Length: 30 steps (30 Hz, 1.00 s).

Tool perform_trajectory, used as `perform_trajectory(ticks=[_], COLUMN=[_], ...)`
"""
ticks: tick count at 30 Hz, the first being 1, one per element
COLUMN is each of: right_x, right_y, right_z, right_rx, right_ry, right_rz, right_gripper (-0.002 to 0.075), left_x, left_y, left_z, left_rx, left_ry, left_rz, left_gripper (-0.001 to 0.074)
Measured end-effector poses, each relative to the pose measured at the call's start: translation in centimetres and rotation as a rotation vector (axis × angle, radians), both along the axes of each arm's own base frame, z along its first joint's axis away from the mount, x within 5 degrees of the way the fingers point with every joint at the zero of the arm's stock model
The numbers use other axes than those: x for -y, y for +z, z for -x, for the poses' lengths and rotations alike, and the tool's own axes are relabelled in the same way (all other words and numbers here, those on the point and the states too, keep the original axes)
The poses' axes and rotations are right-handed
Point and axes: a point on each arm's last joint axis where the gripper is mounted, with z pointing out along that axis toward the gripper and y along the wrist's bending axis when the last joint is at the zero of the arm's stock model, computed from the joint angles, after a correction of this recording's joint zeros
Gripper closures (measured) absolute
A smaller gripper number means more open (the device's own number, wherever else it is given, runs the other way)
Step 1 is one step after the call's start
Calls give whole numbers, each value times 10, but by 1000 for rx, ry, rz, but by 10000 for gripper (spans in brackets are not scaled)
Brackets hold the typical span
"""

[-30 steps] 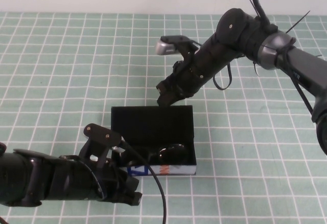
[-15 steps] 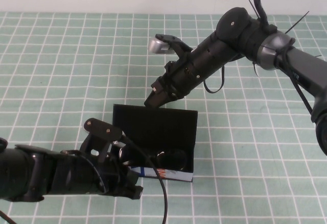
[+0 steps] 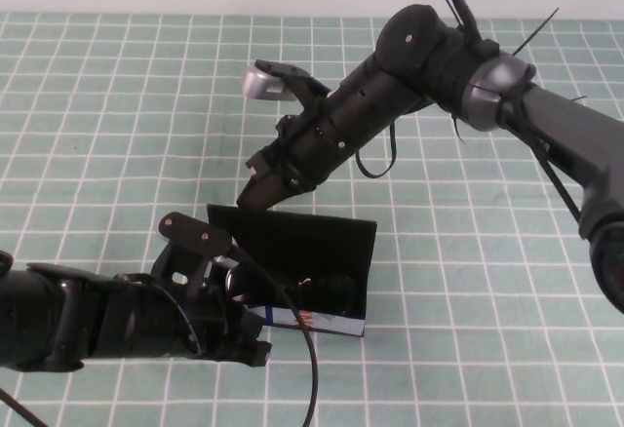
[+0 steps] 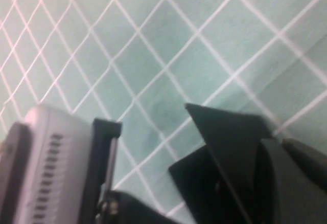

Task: Return glasses to glasses case

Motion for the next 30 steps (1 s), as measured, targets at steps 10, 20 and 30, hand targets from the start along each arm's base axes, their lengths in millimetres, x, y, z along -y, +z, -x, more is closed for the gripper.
perform_trajectory(ticks=[10,20,30], right_x=[9,11,47], right_y=[-39,-21,115], right_z=[25,29,51], right_rx=[-127,-15,455], right_ry=[24,99,0], right_rz=[117,91,63], right_gripper=[737,737,737], left_x=[0,0,-1], left_y=[0,5,96], left_z=[0,0,34], left_rx=[0,43,388], left_ry=[0,-43,-299], left_rz=[0,-7,168], left_gripper=[737,737,737])
